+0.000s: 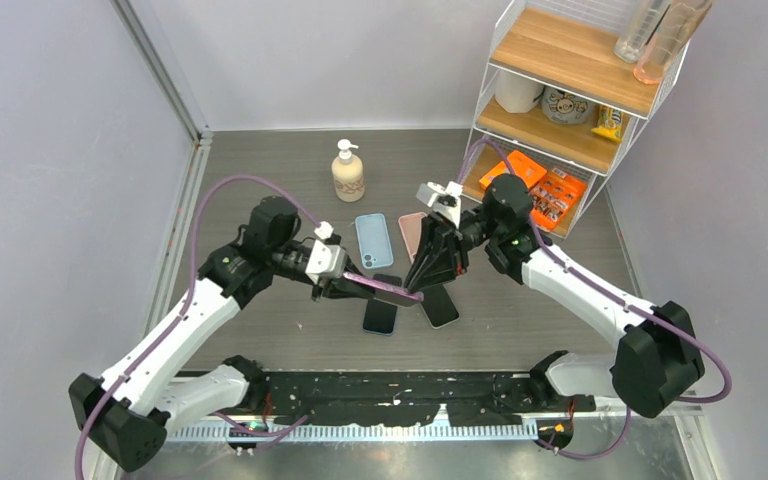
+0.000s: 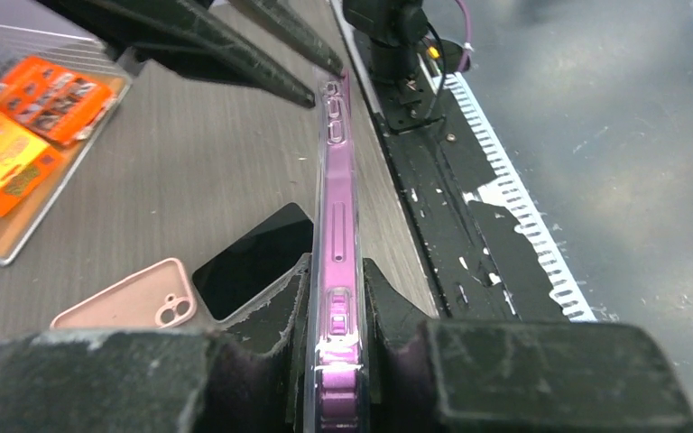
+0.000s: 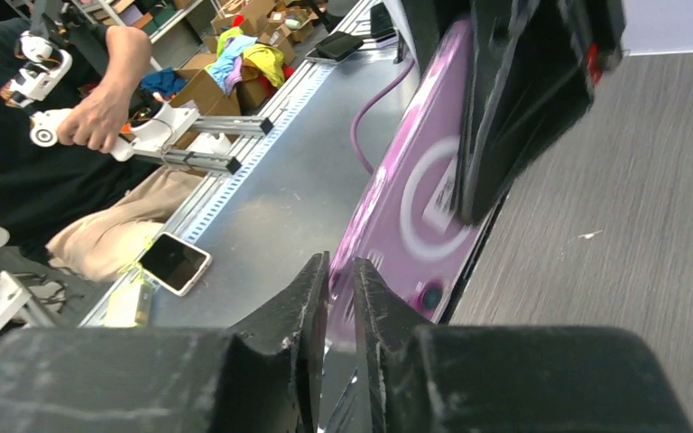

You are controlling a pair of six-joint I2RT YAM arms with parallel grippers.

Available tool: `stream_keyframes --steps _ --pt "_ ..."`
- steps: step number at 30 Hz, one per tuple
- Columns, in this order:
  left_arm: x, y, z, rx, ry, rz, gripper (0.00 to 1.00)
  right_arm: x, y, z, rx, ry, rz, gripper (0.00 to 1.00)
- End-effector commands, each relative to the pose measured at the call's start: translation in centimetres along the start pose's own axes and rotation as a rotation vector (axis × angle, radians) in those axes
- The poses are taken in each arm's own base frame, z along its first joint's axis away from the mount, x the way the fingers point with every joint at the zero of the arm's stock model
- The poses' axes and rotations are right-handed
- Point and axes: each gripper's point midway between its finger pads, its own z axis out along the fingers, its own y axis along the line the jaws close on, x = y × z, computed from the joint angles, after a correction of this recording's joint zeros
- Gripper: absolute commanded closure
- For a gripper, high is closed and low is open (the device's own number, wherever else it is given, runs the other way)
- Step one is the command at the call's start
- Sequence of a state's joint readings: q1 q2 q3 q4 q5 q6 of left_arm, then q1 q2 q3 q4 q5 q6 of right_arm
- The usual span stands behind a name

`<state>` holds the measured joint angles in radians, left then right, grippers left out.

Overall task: Take the phone out of the phone case
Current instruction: Remove the phone case from the phone.

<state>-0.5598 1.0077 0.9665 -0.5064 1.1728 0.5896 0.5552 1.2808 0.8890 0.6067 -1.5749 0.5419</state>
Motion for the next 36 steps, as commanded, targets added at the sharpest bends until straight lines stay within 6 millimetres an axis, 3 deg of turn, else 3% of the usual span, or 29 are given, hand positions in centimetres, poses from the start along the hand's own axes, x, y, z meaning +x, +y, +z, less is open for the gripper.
stream_keyframes --steps 1,7,11,14,15,17,21,29,36 --pt "-1.2 0.1 1.4 0.055 -0.019 0.147 1.0 -2.3 -0.4 1.7 0.054 -0.035 -0.123 0.95" --pt "-1.4 0.3 1.4 0.046 -0.005 0.14 1.0 -1.7 -0.6 1.6 0.068 -0.03 -0.107 0.95" --pt "-0.7 0.6 1.0 0.02 0.014 0.117 1.0 -2.5 -2.0 0.3 0.197 -0.04 -0.122 0.91" --pt "-0.5 1.1 0.1 -0.011 -0.01 0.078 1.0 -3.2 -2.5 -1.4 0.311 -0.028 -0.202 0.71" --pt "-0.5 1.4 -0.3 -0.028 -0.021 0.058 1.0 -3.2 -2.8 -1.9 0.354 -0.027 -0.198 0.58" --pt "-0.9 1.9 -1.2 -0.058 -0.047 0.03 1.0 -3.6 -2.8 -2.8 0.418 -0.032 -0.238 0.42" --pt "-1.9 2.9 -2.9 -0.114 -0.099 -0.036 1.0 -4.1 -1.9 -3.9 0.498 -0.027 -0.294 0.23" --pt "-6.0 4.3 -4.1 -0.164 -0.254 -0.17 1.0 -1.6 -3.6 -4.3 0.549 0.043 -0.328 0.18" --pt "-8.7 4.7 -4.5 -0.201 -0.388 -0.214 1.0 -2.7 -5.2 -3.6 0.547 0.004 -0.328 0.19"
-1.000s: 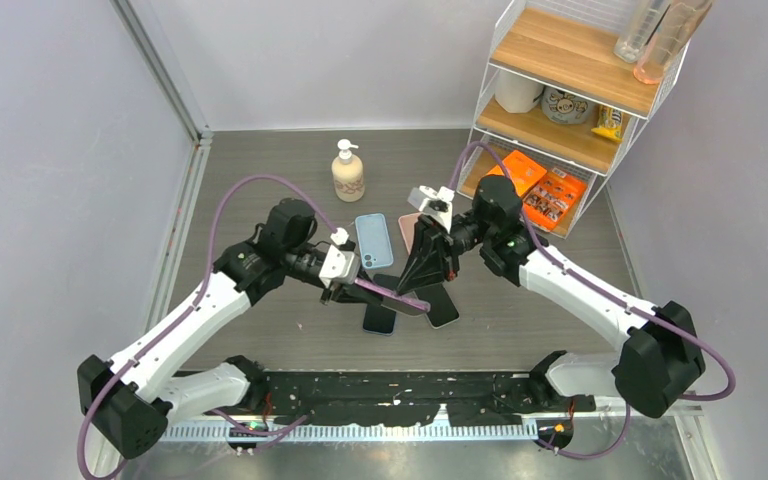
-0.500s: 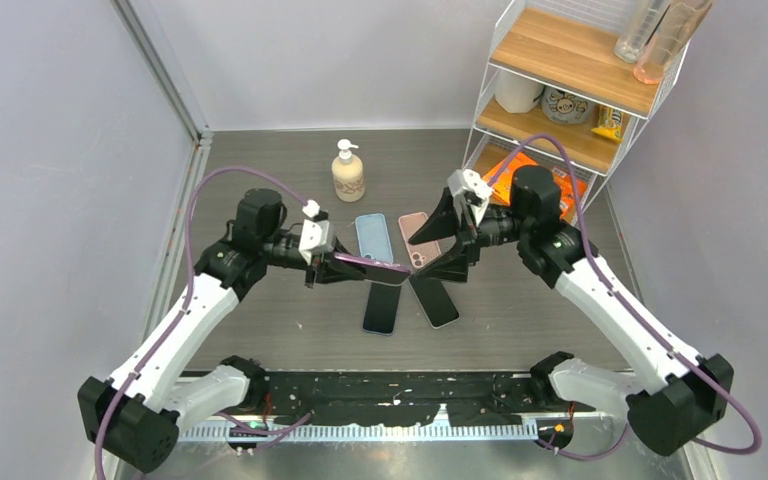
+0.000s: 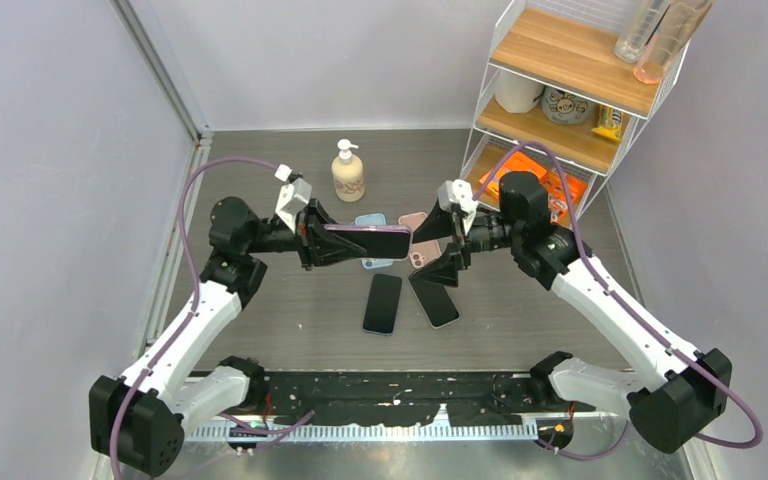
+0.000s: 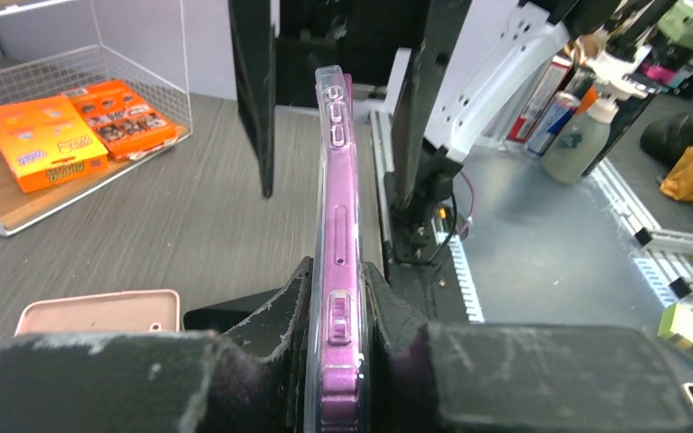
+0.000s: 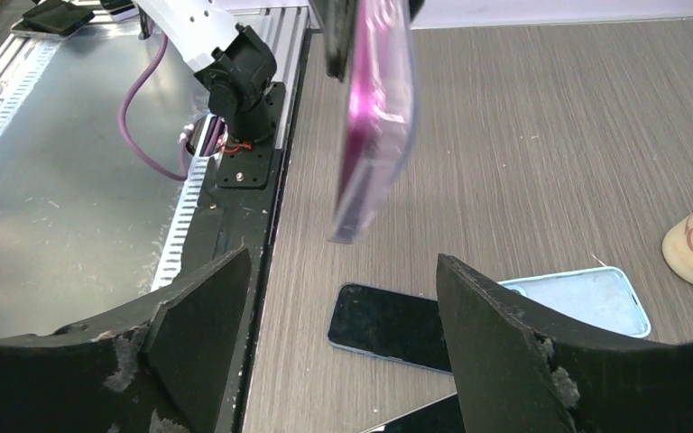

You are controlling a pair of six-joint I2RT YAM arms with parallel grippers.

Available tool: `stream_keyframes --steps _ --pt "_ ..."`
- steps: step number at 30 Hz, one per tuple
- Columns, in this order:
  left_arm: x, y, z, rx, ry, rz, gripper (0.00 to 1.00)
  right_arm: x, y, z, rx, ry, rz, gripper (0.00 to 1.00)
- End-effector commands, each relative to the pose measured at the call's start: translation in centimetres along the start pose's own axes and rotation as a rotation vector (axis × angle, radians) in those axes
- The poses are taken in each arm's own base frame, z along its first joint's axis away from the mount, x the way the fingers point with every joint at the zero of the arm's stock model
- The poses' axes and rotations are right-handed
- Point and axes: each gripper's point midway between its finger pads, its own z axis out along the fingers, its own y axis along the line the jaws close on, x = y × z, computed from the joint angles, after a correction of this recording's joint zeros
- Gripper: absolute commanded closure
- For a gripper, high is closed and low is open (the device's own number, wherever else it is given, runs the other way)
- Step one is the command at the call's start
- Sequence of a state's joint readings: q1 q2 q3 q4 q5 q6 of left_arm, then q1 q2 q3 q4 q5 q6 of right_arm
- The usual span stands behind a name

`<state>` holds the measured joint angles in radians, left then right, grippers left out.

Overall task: Take the phone out of the phone case
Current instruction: Remove the phone case from the phone.

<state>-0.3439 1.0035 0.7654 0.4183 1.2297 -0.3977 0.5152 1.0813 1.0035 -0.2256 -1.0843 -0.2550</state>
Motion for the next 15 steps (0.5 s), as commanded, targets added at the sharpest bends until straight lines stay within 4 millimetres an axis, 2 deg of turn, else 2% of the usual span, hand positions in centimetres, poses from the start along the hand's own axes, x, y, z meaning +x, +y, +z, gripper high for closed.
stream_keyframes --steps 1,6,15 --pt "-5.0 -2.0 0.1 0.027 -0.129 0.088 1.0 -1.5 -1.2 0.7 0.02 -0.045 -0.034 0.2" --pt "-4.8 -1.8 0.1 0.015 -0.137 0.072 1.0 -2.3 -1.5 1.3 0.0 -0.075 -0.016 0.26" --pt "-4.0 -1.2 0.4 -0.001 -0.136 0.061 1.0 -3.6 -1.4 1.5 -0.017 -0.114 -0.011 0.27"
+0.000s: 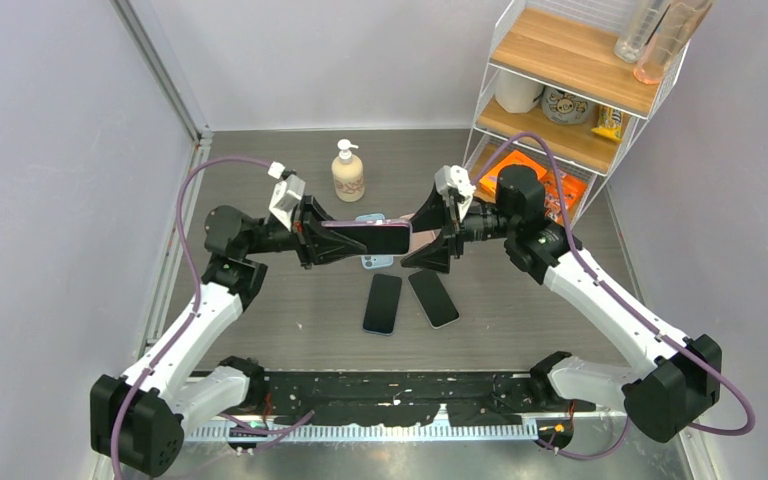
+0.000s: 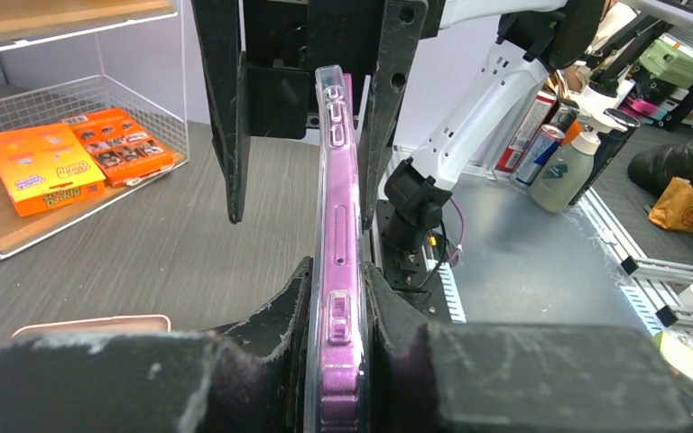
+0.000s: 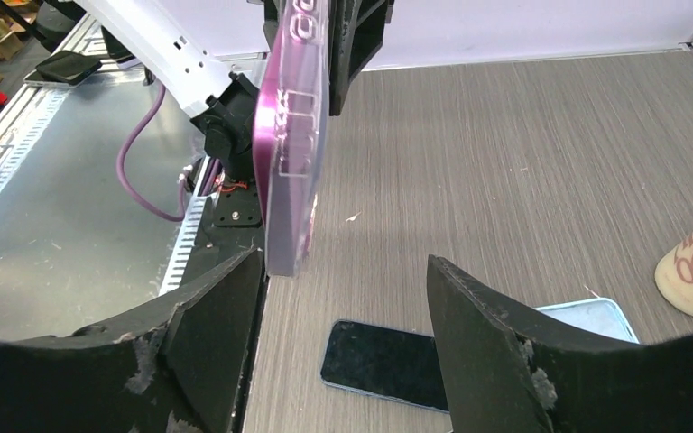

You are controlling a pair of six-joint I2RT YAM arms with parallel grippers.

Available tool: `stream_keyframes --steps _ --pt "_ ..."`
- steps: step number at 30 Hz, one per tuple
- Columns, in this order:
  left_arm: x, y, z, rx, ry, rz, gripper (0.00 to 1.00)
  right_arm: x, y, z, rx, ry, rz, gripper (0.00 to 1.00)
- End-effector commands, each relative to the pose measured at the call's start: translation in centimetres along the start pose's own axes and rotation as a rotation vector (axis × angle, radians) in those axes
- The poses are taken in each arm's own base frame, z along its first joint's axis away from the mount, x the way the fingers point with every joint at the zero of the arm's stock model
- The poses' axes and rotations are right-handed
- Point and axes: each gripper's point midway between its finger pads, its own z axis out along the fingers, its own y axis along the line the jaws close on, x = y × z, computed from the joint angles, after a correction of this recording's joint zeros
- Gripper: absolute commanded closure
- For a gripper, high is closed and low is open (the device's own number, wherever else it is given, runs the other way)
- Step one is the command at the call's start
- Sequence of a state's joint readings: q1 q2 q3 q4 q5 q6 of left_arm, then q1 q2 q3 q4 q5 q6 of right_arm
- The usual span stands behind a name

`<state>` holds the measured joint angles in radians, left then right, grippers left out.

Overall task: Take the phone out of the phone case
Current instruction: Remove the phone case from the phone.

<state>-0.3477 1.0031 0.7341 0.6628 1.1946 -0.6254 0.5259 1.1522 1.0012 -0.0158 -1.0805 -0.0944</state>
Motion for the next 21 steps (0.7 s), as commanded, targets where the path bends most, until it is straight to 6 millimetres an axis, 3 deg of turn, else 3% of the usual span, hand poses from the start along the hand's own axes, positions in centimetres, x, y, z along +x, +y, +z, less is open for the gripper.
stream_keyframes --steps 1,5,8,9,11,16,21 --pt "-1.9 -0.4 0.3 -0.005 -0.056 0.09 1.0 -2.3 0.4 0.3 -0.025 -0.053 -0.045 0.27" --pt "-1.7 -0.3 0.4 -0.006 -0.057 0.089 1.0 -2.0 0.5 0.5 -0.033 -0.051 -0.036 0.36" --pt "-1.6 -0.2 0.5 -0.008 -0.057 0.084 1.0 -1.7 0.6 0.6 -0.041 -0.048 -0.035 0.58" --pt "-1.7 -0.2 0.5 -0.006 -0.057 0.083 1.0 -1.6 0.7 0.6 -0.048 -0.047 -0.036 0.72" --pt "-1.7 -0.4 0.5 0.0 -0.058 0.078 1.0 -1.4 0.8 0.6 -0.061 -0.042 -0.045 0.9" --pt "-1.6 -2.1 0.4 0.079 -0.067 0.104 1.0 -0.4 1.8 0.2 -0.111 0.001 -0.137 0.95" --pt "0.3 -4.7 0.6 0.218 0.009 0.104 1.0 0.4 3.7 -0.4 -0.21 0.043 -0.191 0.95"
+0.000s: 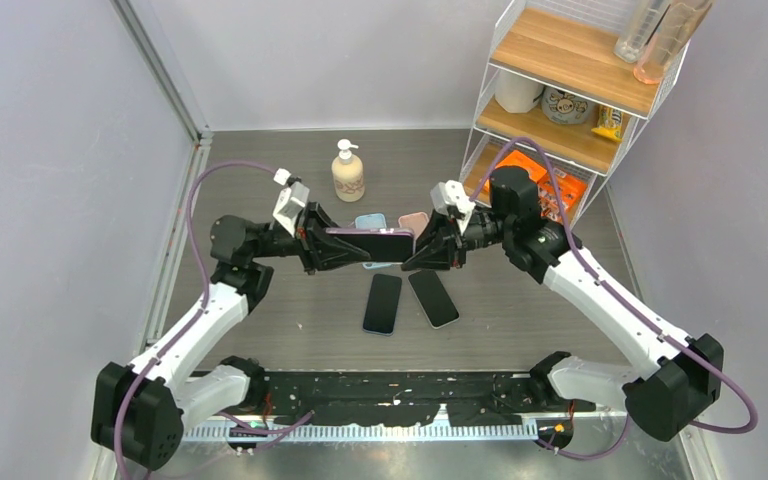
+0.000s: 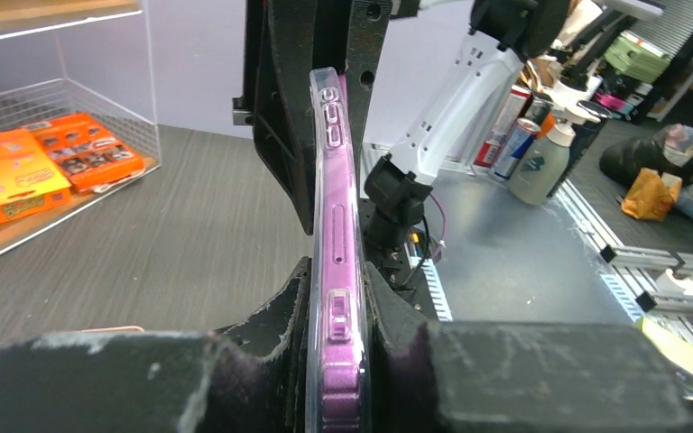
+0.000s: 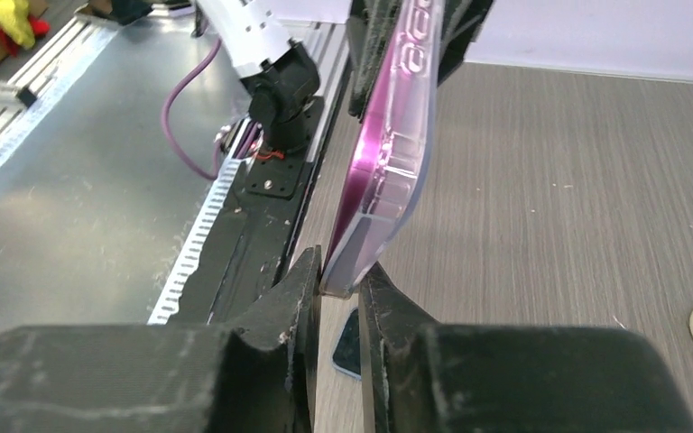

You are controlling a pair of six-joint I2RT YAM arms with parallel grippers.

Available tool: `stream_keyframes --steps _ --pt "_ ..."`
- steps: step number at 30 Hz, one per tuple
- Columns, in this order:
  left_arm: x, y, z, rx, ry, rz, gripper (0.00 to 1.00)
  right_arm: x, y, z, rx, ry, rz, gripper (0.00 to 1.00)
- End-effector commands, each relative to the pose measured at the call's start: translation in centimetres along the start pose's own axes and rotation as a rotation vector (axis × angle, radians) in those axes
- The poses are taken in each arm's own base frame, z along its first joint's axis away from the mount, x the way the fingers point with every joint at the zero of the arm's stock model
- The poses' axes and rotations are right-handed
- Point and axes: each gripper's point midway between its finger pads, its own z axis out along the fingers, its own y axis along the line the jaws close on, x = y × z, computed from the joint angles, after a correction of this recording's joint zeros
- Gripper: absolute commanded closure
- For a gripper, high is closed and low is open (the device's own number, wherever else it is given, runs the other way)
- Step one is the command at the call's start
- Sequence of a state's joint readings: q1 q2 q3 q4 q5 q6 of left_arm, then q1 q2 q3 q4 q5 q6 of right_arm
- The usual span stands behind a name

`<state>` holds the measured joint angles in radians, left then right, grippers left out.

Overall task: Take the phone out of the phone case
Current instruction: Remove the phone case from the phone.

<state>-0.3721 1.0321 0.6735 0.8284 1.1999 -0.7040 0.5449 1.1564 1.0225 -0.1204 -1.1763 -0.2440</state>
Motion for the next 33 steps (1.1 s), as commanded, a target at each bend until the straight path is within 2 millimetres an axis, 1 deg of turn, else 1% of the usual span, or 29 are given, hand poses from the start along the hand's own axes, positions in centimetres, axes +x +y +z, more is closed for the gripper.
stream_keyframes --steps 1,2,3,5,8,9,10,12,22,26,33 --pt "-0.2 -4.8 0.4 0.201 0.043 0.114 1.0 -1.0 1.7 -0.4 -0.103 0.02 -0.193 0.95" --pt "0.3 -5.3 0.4 0.225 0.055 0.117 1.0 -0.2 2.5 -0.5 -0.132 0.039 -0.15 0.95" --pt "0.7 -5.8 0.3 0.249 0.067 0.123 1.0 -0.8 2.5 -0.5 -0.145 0.037 -0.224 0.95" --pt "1.3 -6.8 0.4 0.294 0.092 0.121 1.0 -0.8 3.2 -0.7 -0.184 0.047 -0.265 0.95" --pt "1.7 -7.9 0.4 0.347 0.12 0.118 1.0 0.0 4.1 -0.8 -0.231 0.073 -0.293 0.95" --pt "1.9 -8.2 0.4 0.365 0.131 0.112 1.0 0.5 4.4 -0.8 -0.244 0.085 -0.273 0.95" --pt "2.0 -8.5 0.4 0.382 0.142 0.106 1.0 0.3 4.5 -0.8 -0.254 0.084 -0.309 0.95" --pt "2.3 -9.0 0.5 0.414 0.161 0.104 1.0 0.6 4.8 -0.7 -0.276 0.093 -0.319 0.95" --pt "3.5 -9.7 0.4 0.475 0.209 0.08 1.0 1.8 6.1 -1.2 -0.353 0.168 -0.367 0.95" --pt "4.0 -9.8 0.2 0.482 0.221 0.065 1.0 1.9 6.0 -1.4 -0.355 0.18 -0.405 0.95" --pt "4.2 -9.6 0.3 0.478 0.219 0.056 1.0 2.2 5.7 -1.3 -0.367 0.194 -0.408 0.95"
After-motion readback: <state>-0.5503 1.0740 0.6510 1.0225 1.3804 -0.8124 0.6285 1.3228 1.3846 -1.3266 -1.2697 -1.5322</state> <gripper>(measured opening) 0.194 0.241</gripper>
